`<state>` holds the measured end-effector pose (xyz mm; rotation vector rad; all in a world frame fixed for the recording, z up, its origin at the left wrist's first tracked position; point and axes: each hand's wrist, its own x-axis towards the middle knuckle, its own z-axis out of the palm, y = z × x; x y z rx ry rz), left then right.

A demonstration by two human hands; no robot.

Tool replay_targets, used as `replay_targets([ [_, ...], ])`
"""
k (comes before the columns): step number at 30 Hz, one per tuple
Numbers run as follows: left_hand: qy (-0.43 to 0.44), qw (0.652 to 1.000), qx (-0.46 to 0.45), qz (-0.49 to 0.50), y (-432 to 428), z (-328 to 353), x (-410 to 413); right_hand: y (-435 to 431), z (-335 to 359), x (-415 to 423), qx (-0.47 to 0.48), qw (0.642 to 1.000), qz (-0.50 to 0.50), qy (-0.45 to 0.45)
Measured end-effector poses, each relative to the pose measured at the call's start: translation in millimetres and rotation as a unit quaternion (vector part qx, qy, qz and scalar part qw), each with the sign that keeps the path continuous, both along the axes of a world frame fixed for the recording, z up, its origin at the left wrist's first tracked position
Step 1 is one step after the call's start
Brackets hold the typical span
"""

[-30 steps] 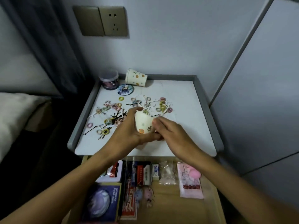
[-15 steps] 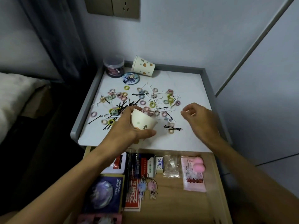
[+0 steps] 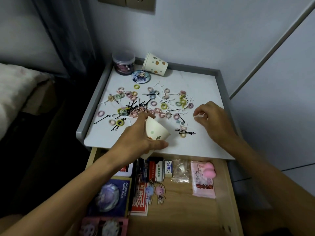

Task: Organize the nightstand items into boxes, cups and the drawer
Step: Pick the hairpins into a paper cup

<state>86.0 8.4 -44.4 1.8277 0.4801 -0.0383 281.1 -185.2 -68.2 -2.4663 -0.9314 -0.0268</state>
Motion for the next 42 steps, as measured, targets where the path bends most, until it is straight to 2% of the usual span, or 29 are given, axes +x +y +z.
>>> replay_targets([
  [2,0.004,1.000,0.002,-0.011,-2.3,-1.4,-1.4,-3.0,0.9,-17.3,0.004,0.996,0.075,0.040],
  [4,0.004,1.000,-0.004,-0.016,-5.3,-2.7,-2.1,-3.0,-5.3,-26.3,-0.022,0.992,0.098,0.073],
  [11,0.001,1.000,-0.003,-0.026,-11.4,-3.1,-2.3,5.0,-9.9,-27.2,-0.067,0.994,0.044,0.072],
  [18,0.007,1.000,-0.002,-0.020,-12.8,-5.8,-1.8,10.4,-13.7,-34.4,-0.180,0.981,0.049,-0.058],
  [20,0.005,1.000,0.001,-0.016,-13.3,-6.1,-3.2,8.3,-15.8,-34.1,-0.183,0.976,0.053,-0.106],
  [22,0.003,1.000,0.005,-0.012,-14.0,-6.7,-4.3,8.0,-12.2,-32.1,-0.143,0.982,0.035,-0.117],
  [24,0.001,1.000,0.014,-0.010,-14.8,-7.5,-4.6,9.3,-2.5,-29.5,-0.073,0.996,0.018,-0.049],
  [27,-0.008,0.998,0.062,-0.009,-16.4,-9.3,-5.3,12.7,18.5,-36.9,0.068,0.989,0.096,0.087],
  [30,-0.030,0.992,0.118,-0.021,-18.4,-11.3,-6.2,18.1,29.2,-53.3,0.078,0.972,0.197,0.100],
  [33,-0.058,0.987,0.146,-0.035,-21.2,-14.3,-6.2,22.6,25.8,-61.4,0.047,0.963,0.239,0.116],
  [35,-0.073,0.984,0.155,-0.037,-21.4,-15.3,-6.6,24.0,23.4,-64.2,0.044,0.963,0.236,0.120],
  [38,-0.083,0.983,0.163,-0.030,-20.2,-16.4,-6.9,22.4,22.8,-65.6,0.091,0.974,0.161,0.132],
  [40,-0.092,0.982,0.161,-0.020,-20.6,-16.5,-6.8,20.7,21.5,-65.5,0.106,0.972,0.104,0.183],
  [42,-0.102,0.982,0.161,-0.015,-21.5,-16.4,-6.5,20.4,18.4,-66.2,0.106,0.958,0.089,0.252],
])
